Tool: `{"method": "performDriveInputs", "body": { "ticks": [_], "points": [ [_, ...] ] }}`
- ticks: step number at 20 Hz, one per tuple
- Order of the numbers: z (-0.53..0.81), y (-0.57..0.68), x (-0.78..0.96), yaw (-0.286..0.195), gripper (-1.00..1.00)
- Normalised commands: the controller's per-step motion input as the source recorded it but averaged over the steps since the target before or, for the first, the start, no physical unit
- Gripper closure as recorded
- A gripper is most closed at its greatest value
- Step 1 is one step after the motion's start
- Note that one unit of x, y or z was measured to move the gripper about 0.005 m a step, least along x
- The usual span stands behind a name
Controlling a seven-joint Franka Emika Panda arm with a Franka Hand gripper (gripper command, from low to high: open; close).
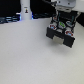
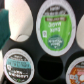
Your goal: Open the kcup holder, insert the kcup into the holder, and close the kcup holder
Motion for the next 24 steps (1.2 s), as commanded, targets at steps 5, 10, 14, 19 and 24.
{"method": "performDriveInputs", "body": {
  "ticks": [5, 10, 14, 19, 24],
  "points": [
    [0.22, -0.49, 0.72, 0.002, -1.00],
    [0.13, -0.41, 0.83, -0.008, -1.00],
    [-0.03, -0.34, 0.80, -0.003, -1.00],
    [-0.28, -0.22, 0.39, 0.016, -1.00],
    [-0.31, -0.04, 0.10, 0.147, -1.00]
  ]
}}
